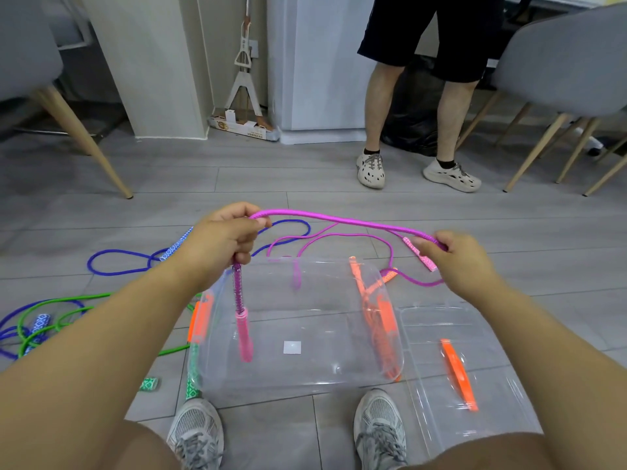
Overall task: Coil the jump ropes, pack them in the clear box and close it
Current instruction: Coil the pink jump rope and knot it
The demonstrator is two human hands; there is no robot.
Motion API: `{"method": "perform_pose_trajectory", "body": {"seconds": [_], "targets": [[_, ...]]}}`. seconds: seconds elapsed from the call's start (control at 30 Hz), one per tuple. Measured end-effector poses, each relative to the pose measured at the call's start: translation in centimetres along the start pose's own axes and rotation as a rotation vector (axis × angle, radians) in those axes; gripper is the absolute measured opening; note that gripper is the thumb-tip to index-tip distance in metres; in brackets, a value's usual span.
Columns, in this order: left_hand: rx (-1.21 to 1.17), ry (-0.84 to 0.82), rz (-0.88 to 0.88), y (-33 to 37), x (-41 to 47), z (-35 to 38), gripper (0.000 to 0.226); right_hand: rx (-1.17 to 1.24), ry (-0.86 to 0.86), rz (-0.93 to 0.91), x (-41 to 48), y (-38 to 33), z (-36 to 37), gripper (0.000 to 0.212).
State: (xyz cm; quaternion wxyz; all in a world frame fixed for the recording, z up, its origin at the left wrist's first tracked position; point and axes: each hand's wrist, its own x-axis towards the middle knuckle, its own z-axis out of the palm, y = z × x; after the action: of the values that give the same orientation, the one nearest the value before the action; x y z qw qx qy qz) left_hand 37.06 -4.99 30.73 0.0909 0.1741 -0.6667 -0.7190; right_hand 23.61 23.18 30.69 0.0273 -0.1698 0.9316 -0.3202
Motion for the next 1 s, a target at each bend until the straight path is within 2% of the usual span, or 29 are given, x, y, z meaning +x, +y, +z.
{"method": "perform_pose_trajectory", "body": {"seconds": [0.07, 0.17, 0.23, 0.27, 0.3, 0.33, 0.4, 0.47, 0.57, 0.63, 0.7, 0.77, 0.9, 1.0], "targets": [[-0.027, -0.031, -0.004, 0.1, -0.3, 0.4, 0.021, 0.017, -0.036, 0.042, -0.1, 0.0, 0.5, 0.038], [-0.007, -0.044, 0.034, 0.4, -0.7, 1.9, 0.03, 0.166, -0.11, -0.008, -0.4, -2.3, 2.3, 0.04], [0.214, -0.013, 0.085, 0.9, -1.1, 2.8, 0.032, 0.266, -0.18, -0.041, -0.7, -4.4, 3.7, 0.034], [0.334, -0.001, 0.111, 1.3, -1.2, 3.2, 0.027, 0.332, -0.216, -0.054, -0.8, -5.3, 4.4, 0.025], [0.4, 0.01, 0.134, 1.6, -1.3, 3.3, 0.021, 0.387, -0.26, -0.066, -1.1, -6.3, 4.9, 0.011], [0.408, 0.016, 0.145, 1.8, -1.4, 3.5, 0.018, 0.409, -0.296, -0.092, -1.3, -7.1, 5.3, 0.009], [0.297, -0.014, 0.144, 2.1, -1.4, 3.6, 0.017, 0.447, -0.358, -0.16, -1.5, -8.2, 6.2, 0.034], [0.224, -0.042, 0.141, 2.3, -1.5, 3.7, 0.018, 0.496, -0.404, -0.188, -1.7, -9.0, 6.8, 0.043], [0.194, -0.044, 0.139, 2.6, -1.7, 3.8, 0.015, 0.453, -0.365, -0.208, -1.7, -9.7, 7.4, 0.027], [0.064, 0.004, 0.101, 2.9, -1.6, 3.8, 0.012, 0.358, -0.345, -0.238, -1.9, -9.7, 7.2, 0.013], [-0.096, 0.083, 0.069, 3.3, -1.3, 3.4, 0.019, 0.215, -0.394, -0.277, -2.3, -9.3, 7.0, 0.007], [-0.178, 0.171, 0.039, 3.4, -0.9, 2.8, 0.025, 0.11, -0.442, -0.303, -2.6, -8.7, 6.9, 0.009], [-0.361, 0.368, -0.016, 3.0, -0.3, 1.5, 0.029, 0.12, -0.396, -0.271, -2.2, -7.5, 6.5, 0.011], [-0.399, 0.398, -0.03, 2.9, 0.0, 1.4, 0.028, 0.169, -0.38, -0.248, -2.1, -7.2, 6.7, 0.021]]}}
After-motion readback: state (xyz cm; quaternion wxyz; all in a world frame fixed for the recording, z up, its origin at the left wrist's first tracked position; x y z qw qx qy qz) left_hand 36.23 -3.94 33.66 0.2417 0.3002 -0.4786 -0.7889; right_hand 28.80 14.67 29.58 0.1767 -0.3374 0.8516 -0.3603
